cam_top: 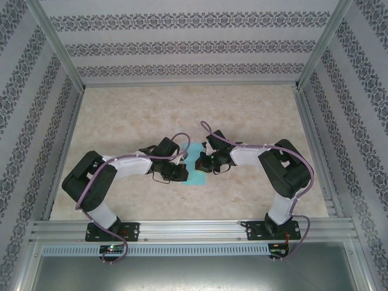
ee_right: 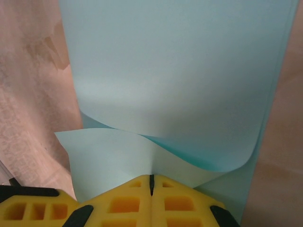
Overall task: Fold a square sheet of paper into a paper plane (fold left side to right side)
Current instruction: Fold the triangle a second time at the center of the table.
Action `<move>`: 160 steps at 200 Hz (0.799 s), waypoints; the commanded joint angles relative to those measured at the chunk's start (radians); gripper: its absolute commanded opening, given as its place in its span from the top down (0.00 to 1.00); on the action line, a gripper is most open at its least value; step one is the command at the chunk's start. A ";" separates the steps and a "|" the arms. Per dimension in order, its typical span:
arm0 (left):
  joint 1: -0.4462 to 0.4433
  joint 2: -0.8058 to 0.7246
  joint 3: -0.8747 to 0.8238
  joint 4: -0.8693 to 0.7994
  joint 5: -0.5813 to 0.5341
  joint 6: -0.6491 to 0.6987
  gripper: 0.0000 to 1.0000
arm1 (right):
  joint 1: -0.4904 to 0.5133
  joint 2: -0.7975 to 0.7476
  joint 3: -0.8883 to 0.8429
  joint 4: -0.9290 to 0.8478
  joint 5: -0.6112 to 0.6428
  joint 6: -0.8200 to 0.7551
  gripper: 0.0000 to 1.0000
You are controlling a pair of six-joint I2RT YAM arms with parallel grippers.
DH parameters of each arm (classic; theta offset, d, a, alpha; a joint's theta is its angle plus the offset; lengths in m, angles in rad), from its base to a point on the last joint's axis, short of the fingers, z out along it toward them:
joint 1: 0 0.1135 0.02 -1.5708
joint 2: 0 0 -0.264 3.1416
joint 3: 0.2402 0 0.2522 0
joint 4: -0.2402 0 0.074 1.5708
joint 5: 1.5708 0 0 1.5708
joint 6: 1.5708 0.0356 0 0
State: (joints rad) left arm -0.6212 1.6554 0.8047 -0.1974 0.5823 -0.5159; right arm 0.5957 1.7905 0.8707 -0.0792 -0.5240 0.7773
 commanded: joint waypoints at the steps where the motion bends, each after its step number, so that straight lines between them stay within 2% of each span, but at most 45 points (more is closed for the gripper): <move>1: 0.008 0.023 0.009 -0.026 -0.019 0.032 0.92 | 0.001 0.018 0.008 -0.060 0.044 -0.026 1.00; 65: 0.007 0.033 -0.047 -0.073 -0.074 0.048 0.92 | -0.006 -0.074 0.018 -0.051 0.016 -0.045 1.00; 98: 0.006 0.037 -0.063 -0.057 -0.084 0.042 0.93 | 0.041 -0.141 0.011 -0.088 0.007 -0.051 1.00; 160: 0.006 0.041 -0.064 -0.051 -0.089 0.045 0.94 | 0.105 -0.065 0.044 -0.058 -0.010 -0.018 1.00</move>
State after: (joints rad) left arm -0.6212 1.6711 0.7811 -0.1806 0.5529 -0.4976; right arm 0.6918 1.6787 0.8783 -0.1349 -0.5232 0.7555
